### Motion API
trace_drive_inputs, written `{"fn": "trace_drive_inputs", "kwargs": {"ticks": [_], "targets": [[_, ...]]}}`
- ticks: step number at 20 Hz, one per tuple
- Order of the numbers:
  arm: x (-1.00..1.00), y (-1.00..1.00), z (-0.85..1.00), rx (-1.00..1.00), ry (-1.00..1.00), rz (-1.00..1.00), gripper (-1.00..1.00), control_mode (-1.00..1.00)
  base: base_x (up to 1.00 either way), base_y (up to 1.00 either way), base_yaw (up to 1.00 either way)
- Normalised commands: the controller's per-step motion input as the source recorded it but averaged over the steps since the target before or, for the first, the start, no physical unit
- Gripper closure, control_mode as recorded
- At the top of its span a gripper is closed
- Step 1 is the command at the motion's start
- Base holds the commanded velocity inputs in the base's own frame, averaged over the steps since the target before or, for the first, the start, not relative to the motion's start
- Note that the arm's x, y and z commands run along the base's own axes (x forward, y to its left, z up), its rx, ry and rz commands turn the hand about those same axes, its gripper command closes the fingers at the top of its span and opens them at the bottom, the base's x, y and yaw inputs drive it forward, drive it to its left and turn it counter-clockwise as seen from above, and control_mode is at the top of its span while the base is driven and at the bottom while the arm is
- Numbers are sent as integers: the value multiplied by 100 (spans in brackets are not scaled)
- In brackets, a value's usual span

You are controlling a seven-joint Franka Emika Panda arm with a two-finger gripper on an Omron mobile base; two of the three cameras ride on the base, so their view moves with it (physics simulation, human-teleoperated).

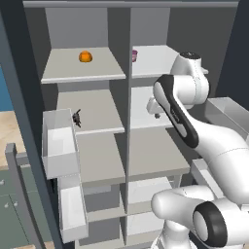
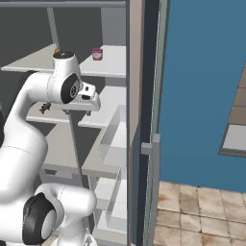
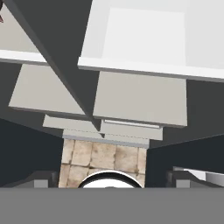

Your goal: Pick up the frozen fish from the freezer, place it on any shelf in the fridge, and close the fridge and freezer doors when done.

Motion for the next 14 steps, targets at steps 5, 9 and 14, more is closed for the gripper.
{"fn": "trace_drive_inputs", "kwargs": {"ticks": [5, 9, 14], "targets": [[0, 0, 0, 0, 0, 0, -100, -100, 0, 0, 0], [0, 0, 0, 0, 0, 0, -100, -100, 0, 0, 0], [-31, 0, 0, 0, -3, 1, -100, -100, 0, 0, 0]]}}
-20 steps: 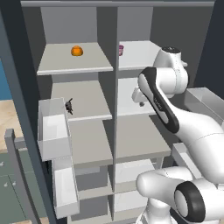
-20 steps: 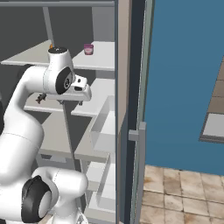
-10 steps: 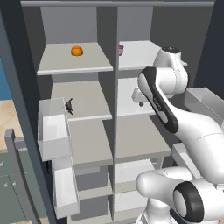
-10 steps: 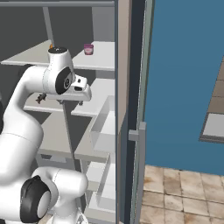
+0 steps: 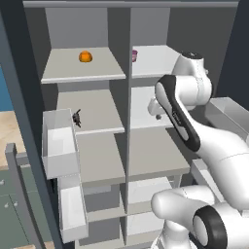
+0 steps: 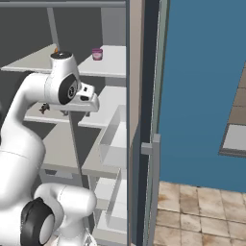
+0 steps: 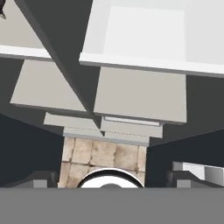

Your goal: Pick up the frozen fish from the freezer, place it on any shelf in the fridge, and close the fridge and freezer doors when done.

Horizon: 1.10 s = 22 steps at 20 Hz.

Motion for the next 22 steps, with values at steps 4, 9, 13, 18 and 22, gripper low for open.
{"fn": "trace_drive_inputs", "kwargs": {"ticks": [4, 9, 13, 18, 22], "targets": [[-57, 4, 0, 0, -13, 7, -100, -100, 0, 0, 0], [-63, 0, 0, 0, -18, 3, -100, -100, 0, 0, 0], [-43, 0, 0, 0, -13, 2, -100, -100, 0, 0, 0], [-18, 30, 0, 0, -9, 0, -100, -100, 0, 0, 0], [-6, 71, 3, 0, -13, 0, -100, -100, 0, 0, 0]]}}
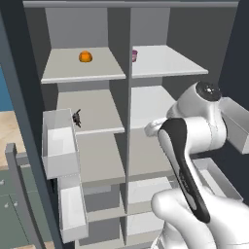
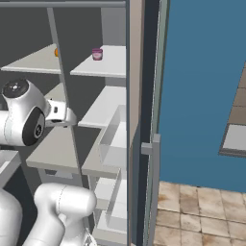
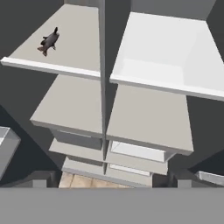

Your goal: Pick up the frozen fish from the freezer, place it on any shelf in the fridge, and close the fridge and freezer doors when done.

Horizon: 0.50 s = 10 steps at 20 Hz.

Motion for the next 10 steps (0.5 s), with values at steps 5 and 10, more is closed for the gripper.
{"fn": "trace_drive_inputs", "kwargs": {"ticks": [5, 10], "targets": [[0, 59, 3, 0, -7, 0, -100, -100, 0, 0, 0], [8, 18, 1, 0, -1, 0, -100, -100, 0, 0, 0]]}}
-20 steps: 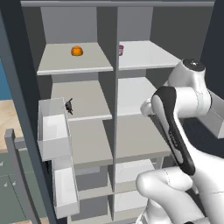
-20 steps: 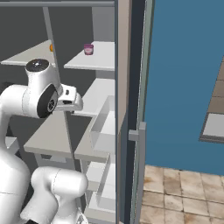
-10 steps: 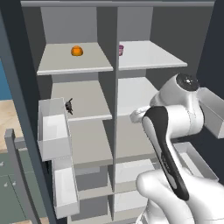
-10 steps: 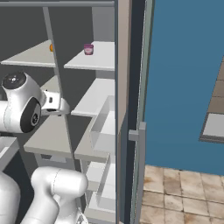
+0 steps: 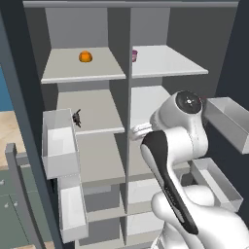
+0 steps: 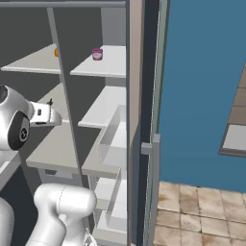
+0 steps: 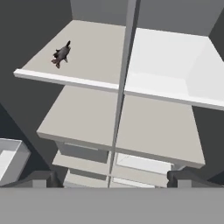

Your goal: Pick up the frozen fish from the freezer, place it on any shelf in the fridge, and close the fridge and freezer doors when done.

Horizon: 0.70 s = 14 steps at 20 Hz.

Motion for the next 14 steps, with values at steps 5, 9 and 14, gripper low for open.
{"fn": "trace_drive_inputs", "kwargs": {"ticks": [5, 9, 14], "targets": [[3, -39, 0, 0, 0, 0, -100, -100, 0, 0, 0], [2, -48, 0, 0, 0, 0, -100, -100, 0, 0, 0], [0, -37, 0, 0, 0, 0, -100, -100, 0, 0, 0]]}}
